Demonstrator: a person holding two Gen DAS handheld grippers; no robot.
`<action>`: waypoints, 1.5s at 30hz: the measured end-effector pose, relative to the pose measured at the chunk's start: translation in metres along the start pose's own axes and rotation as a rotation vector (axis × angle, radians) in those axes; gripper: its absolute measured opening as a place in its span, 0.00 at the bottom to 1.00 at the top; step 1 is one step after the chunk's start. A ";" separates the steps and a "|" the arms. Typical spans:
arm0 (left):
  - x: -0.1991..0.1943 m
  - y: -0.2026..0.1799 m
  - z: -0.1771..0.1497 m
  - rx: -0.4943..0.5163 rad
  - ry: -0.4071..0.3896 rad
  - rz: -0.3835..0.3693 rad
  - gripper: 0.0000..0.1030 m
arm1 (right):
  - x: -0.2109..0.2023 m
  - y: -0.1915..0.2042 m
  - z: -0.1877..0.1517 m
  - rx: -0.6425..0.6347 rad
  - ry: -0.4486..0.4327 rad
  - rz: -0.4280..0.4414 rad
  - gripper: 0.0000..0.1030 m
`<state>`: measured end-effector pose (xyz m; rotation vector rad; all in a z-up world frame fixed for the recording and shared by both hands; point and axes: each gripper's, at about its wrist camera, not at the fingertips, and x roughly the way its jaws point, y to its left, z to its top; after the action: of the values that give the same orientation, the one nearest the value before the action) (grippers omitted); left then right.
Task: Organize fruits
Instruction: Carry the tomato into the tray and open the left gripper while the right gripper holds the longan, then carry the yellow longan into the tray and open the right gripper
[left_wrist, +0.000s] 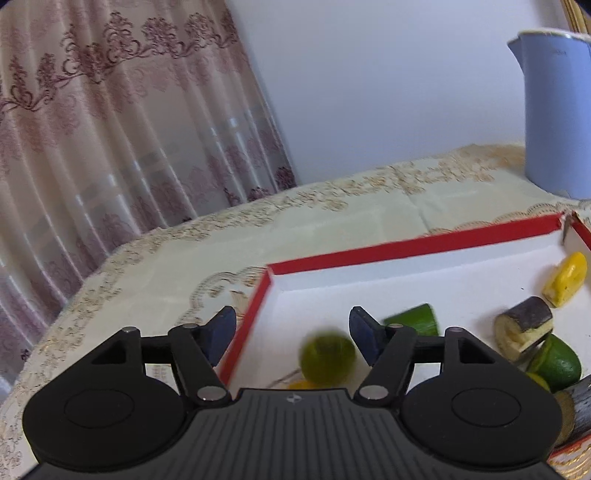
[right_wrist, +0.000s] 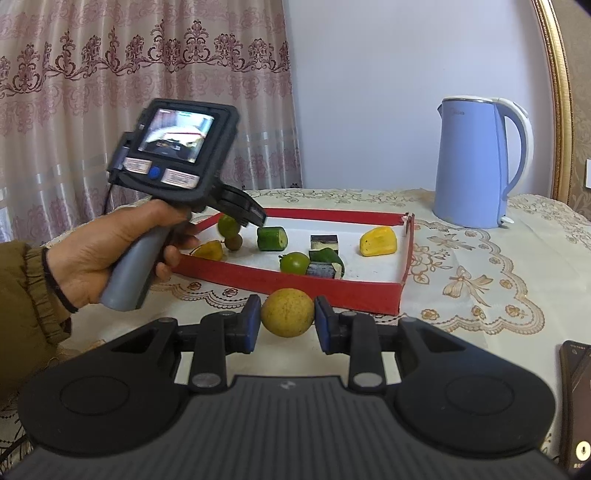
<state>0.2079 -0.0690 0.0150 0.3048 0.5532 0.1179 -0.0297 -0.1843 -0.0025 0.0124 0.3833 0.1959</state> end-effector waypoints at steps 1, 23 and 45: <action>-0.003 0.007 0.000 -0.013 -0.001 -0.002 0.67 | 0.000 0.001 0.000 -0.002 -0.001 0.003 0.28; -0.118 0.072 -0.108 -0.154 -0.105 -0.125 0.67 | -0.003 0.008 0.013 0.005 -0.051 0.027 0.28; -0.098 0.065 -0.122 -0.181 -0.070 -0.101 0.83 | 0.006 0.007 0.026 -0.026 -0.057 -0.003 0.28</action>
<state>0.0576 0.0047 -0.0143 0.1037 0.4842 0.0590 -0.0160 -0.1759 0.0196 -0.0079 0.3242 0.1968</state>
